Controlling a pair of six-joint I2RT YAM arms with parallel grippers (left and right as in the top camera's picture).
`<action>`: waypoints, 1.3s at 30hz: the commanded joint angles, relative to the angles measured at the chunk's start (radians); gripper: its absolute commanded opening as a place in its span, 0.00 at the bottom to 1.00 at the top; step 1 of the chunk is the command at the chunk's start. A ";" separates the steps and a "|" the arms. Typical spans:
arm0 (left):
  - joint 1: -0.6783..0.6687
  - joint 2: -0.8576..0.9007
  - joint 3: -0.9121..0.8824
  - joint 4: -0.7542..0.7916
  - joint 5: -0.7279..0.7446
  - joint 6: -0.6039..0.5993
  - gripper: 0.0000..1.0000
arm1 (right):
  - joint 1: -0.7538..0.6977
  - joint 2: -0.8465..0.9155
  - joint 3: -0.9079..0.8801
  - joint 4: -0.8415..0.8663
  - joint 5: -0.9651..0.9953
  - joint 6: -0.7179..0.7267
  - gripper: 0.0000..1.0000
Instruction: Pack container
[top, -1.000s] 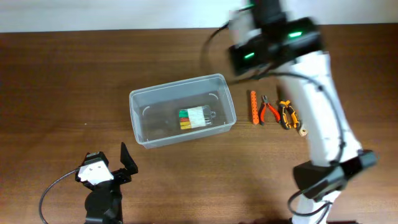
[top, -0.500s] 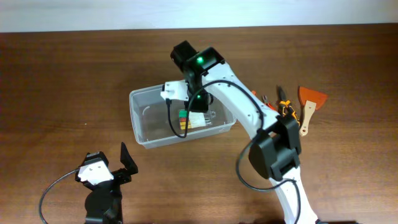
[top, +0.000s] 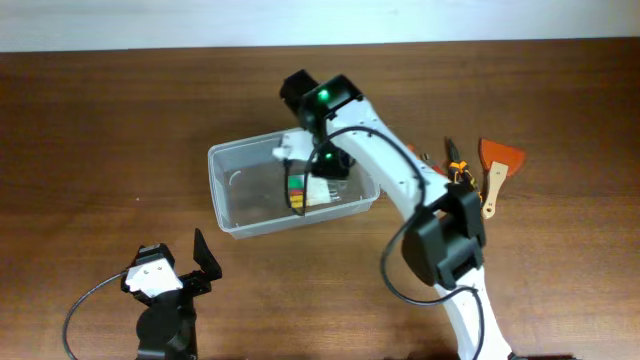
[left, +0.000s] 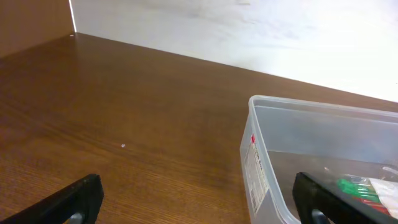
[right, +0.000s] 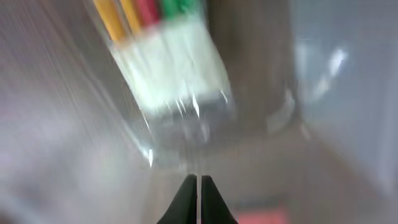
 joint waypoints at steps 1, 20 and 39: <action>-0.004 -0.005 -0.004 -0.001 -0.003 0.009 0.99 | -0.108 -0.184 0.084 -0.008 0.080 0.197 0.04; -0.004 -0.005 -0.004 -0.001 -0.004 0.009 0.99 | -0.793 -0.092 -0.036 0.032 -0.178 0.973 0.46; -0.004 -0.005 -0.004 -0.001 -0.004 0.009 0.99 | -0.838 0.001 -0.403 0.299 -0.125 0.996 0.77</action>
